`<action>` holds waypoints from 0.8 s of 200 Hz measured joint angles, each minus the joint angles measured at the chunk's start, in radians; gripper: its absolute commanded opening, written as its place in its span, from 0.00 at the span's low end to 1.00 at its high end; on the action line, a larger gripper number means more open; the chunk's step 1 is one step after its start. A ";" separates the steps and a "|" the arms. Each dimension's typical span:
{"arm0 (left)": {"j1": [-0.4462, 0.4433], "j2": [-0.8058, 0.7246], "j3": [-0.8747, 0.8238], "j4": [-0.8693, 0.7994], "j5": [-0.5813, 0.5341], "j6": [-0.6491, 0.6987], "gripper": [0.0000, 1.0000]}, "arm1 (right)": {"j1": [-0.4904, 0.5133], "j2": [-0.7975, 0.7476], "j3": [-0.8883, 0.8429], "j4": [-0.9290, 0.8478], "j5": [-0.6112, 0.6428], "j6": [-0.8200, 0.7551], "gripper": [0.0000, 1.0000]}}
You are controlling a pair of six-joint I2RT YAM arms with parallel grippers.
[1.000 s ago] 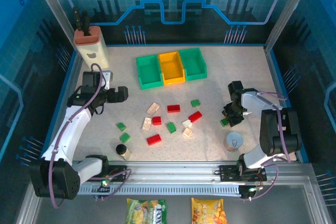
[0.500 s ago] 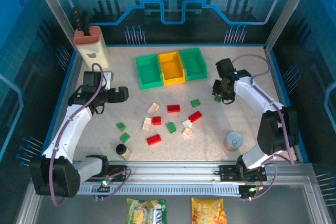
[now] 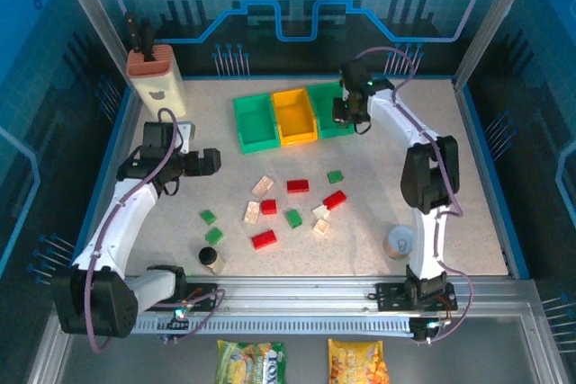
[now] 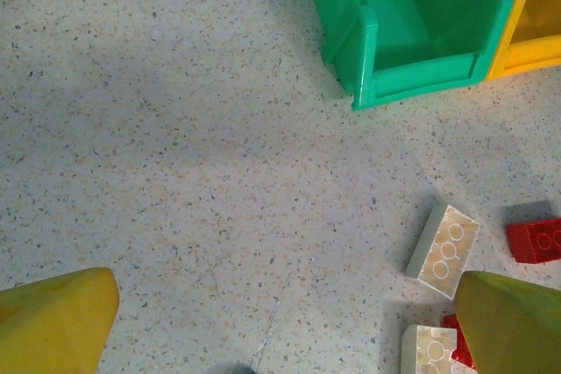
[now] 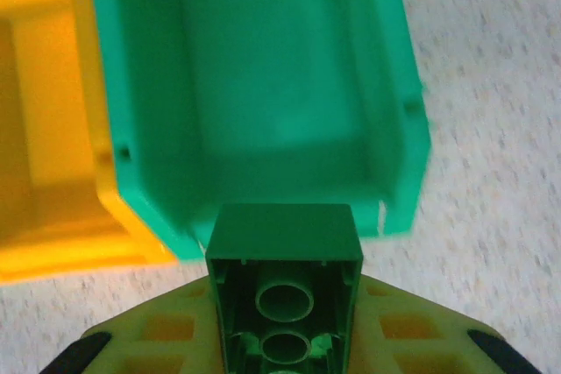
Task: Sort the legos into containers by color
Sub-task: Place the lego in the container.
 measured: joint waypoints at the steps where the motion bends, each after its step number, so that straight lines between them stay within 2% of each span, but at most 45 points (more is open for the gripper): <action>1: 0.000 0.000 0.000 0.000 0.000 0.000 0.99 | 0.000 0.003 0.006 -0.001 0.000 -0.001 0.18; 60: 0.000 0.008 0.000 0.000 0.000 0.001 0.99 | 0.001 0.300 0.435 -0.113 0.002 -0.082 0.18; 81: 0.000 0.008 0.000 0.000 0.000 0.003 0.99 | 0.001 0.392 0.541 -0.158 -0.004 -0.097 0.18; 160: 0.001 0.008 0.000 0.000 -0.001 0.003 0.99 | 0.001 0.439 0.527 -0.260 -0.005 -0.105 0.18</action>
